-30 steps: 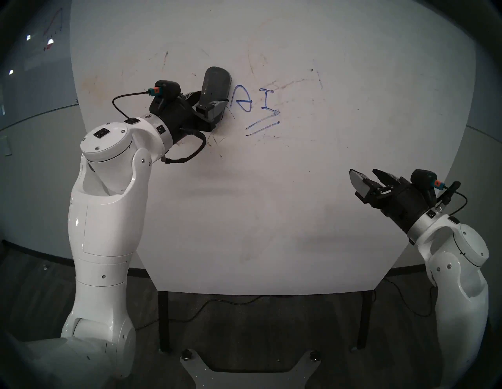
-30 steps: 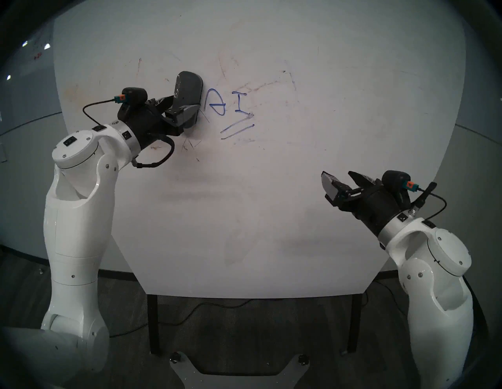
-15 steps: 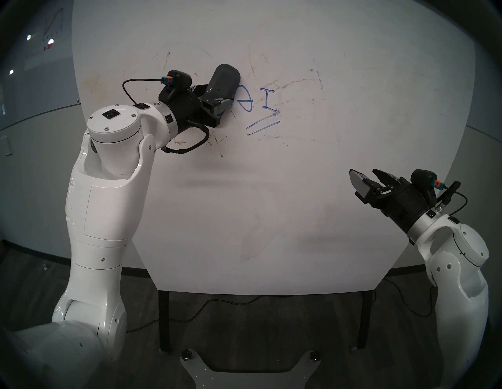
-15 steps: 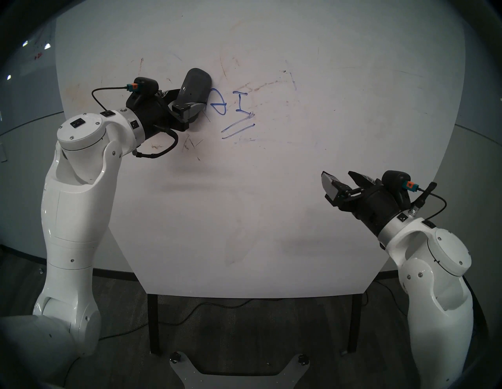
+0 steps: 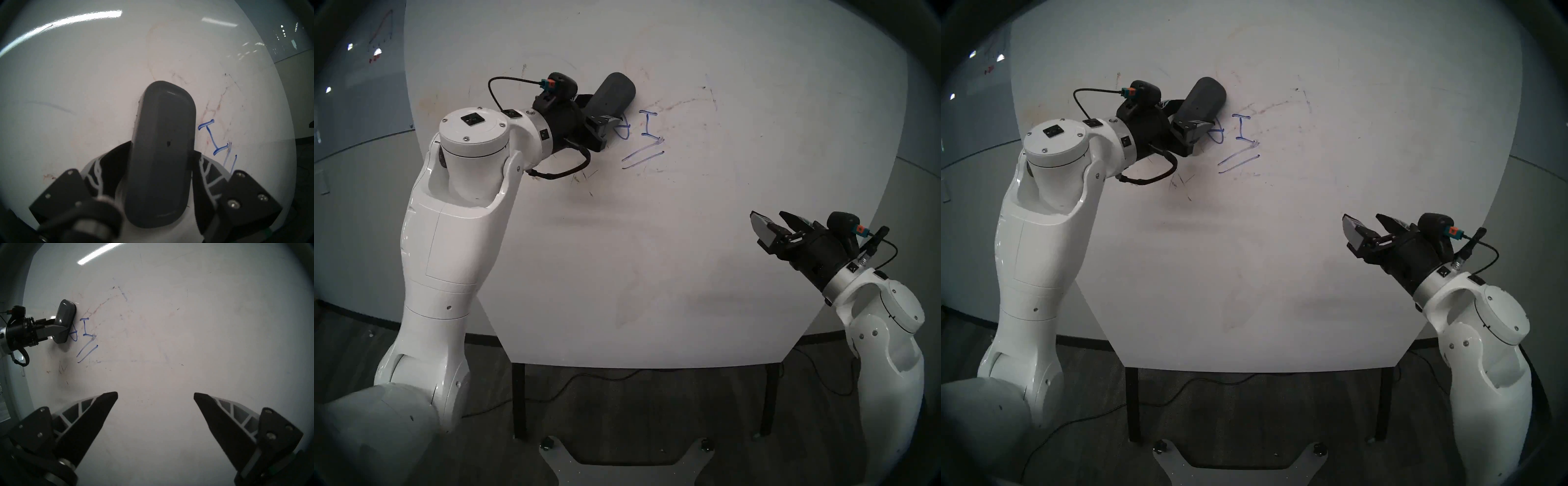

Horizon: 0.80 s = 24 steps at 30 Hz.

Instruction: Erase all marks on the whiteboard with the eraser

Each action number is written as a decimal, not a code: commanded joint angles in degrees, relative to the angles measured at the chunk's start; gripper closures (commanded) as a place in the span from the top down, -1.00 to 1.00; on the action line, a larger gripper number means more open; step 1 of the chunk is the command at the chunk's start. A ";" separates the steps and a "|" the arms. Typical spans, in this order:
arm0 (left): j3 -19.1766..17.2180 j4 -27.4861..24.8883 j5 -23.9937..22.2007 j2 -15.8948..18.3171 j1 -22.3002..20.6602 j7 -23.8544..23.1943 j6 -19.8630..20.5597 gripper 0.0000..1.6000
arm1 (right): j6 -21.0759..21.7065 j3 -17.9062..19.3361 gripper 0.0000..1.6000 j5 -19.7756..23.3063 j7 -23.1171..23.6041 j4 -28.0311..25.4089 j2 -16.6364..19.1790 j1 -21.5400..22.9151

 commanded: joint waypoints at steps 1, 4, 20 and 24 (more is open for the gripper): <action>3.82 1.43 2.08 0.66 0.09 -0.22 0.89 -1.00 | -0.07 0.06 1.00 -0.03 -0.05 -0.82 0.14 0.48; 4.80 0.76 2.89 1.87 1.79 -0.70 0.55 -1.00 | -0.08 0.06 1.00 -0.03 -0.02 -0.80 0.14 0.47; 7.94 2.00 5.62 3.64 7.72 0.34 -3.49 -1.00 | -0.07 0.07 1.00 -0.06 0.02 -0.80 0.10 0.48; 7.25 4.72 5.78 3.77 7.24 0.75 -5.01 -1.00 | -0.07 0.07 1.00 -0.07 0.03 -0.79 0.10 0.49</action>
